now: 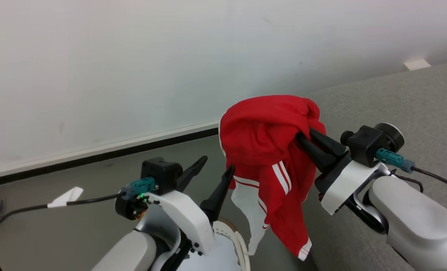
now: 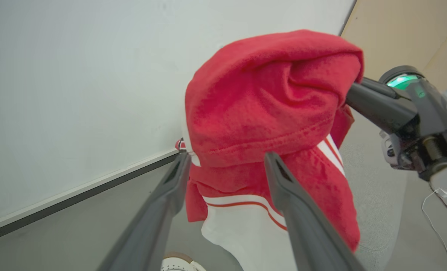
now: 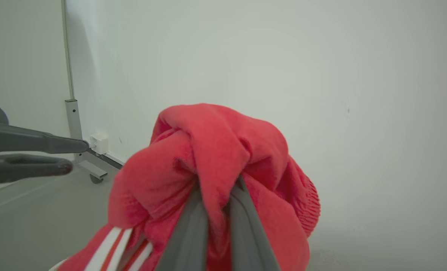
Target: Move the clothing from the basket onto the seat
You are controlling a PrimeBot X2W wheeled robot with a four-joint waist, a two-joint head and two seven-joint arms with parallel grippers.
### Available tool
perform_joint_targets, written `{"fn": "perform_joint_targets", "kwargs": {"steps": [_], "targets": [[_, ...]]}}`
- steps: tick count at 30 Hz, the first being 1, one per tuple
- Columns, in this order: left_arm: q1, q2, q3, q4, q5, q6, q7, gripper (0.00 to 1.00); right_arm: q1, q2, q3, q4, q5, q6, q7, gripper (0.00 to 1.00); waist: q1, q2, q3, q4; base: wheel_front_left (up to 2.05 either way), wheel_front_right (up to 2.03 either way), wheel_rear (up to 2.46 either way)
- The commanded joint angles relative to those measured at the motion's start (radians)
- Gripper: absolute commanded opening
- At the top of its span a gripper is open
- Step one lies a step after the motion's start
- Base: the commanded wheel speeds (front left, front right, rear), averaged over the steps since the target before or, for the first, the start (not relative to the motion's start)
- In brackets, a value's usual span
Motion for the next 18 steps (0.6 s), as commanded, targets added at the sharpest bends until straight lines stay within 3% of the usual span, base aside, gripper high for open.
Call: {"fn": "perform_joint_targets", "kwargs": {"steps": [1,10,18], "targets": [[-0.005,-0.001,-0.003,-0.001,-0.001,-0.002,-0.005,1.00,-0.009,-0.012,-0.008,-0.007,-0.011,-0.002,-0.006,0.00,0.0000,0.0000,0.019,-0.062,0.00,0.00,0.00],[-0.032,-0.015,-0.024,-0.004,0.009,-0.014,-0.009,1.00,-0.005,-0.058,-0.046,-0.042,-0.030,-0.002,-0.006,0.00,0.0000,0.0000,0.056,-0.174,0.00,0.00,0.00],[-0.067,-0.021,-0.047,-0.022,0.032,-0.023,0.002,1.00,0.010,-0.092,-0.125,-0.065,-0.038,-0.002,-0.005,0.00,0.0000,0.0000,0.119,-0.191,0.00,0.00,0.00]]}}
